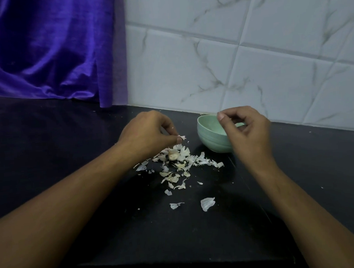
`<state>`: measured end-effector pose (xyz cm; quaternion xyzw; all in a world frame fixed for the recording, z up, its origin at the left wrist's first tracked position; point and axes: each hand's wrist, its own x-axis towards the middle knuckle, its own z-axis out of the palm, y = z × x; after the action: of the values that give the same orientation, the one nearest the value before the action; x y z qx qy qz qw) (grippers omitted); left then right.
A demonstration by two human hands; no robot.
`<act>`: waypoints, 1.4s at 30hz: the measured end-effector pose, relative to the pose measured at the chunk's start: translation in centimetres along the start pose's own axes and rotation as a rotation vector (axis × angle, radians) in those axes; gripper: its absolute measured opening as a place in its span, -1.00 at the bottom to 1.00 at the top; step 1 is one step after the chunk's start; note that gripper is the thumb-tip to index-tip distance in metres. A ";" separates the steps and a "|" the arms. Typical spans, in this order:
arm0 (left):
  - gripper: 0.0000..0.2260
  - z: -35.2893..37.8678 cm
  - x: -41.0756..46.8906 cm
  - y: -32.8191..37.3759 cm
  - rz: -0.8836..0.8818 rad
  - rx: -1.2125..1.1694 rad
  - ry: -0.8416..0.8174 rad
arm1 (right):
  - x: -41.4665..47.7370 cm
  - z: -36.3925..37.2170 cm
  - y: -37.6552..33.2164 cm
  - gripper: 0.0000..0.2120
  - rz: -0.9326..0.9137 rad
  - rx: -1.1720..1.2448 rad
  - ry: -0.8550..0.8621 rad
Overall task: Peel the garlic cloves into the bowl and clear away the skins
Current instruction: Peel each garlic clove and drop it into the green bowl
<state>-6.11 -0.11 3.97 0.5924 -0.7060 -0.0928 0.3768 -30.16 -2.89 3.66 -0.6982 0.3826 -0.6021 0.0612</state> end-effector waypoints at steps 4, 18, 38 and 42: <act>-0.79 -0.3 0.0 0.1 -0.026 0.021 -0.025 | -1.8 2.3 -1.8 -0.94 0.042 0.078 -0.365; -0.93 0.2 -0.1 -0.3 0.017 0.143 -0.201 | -2.7 3.3 -1.1 -0.95 0.085 -0.133 -0.824; -0.92 0.3 -0.4 0.8 -0.040 -0.224 -0.183 | -2.5 3.2 -1.8 -0.97 0.320 0.204 -0.472; -0.95 0.5 -0.4 0.8 -0.043 -0.218 -0.162 | -2.5 3.3 -1.7 -0.96 0.256 0.085 -0.454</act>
<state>-7.04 0.37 3.95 0.5535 -0.7071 -0.2244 0.3786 -26.42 -1.38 1.73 -0.7580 0.4186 -0.4328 0.2508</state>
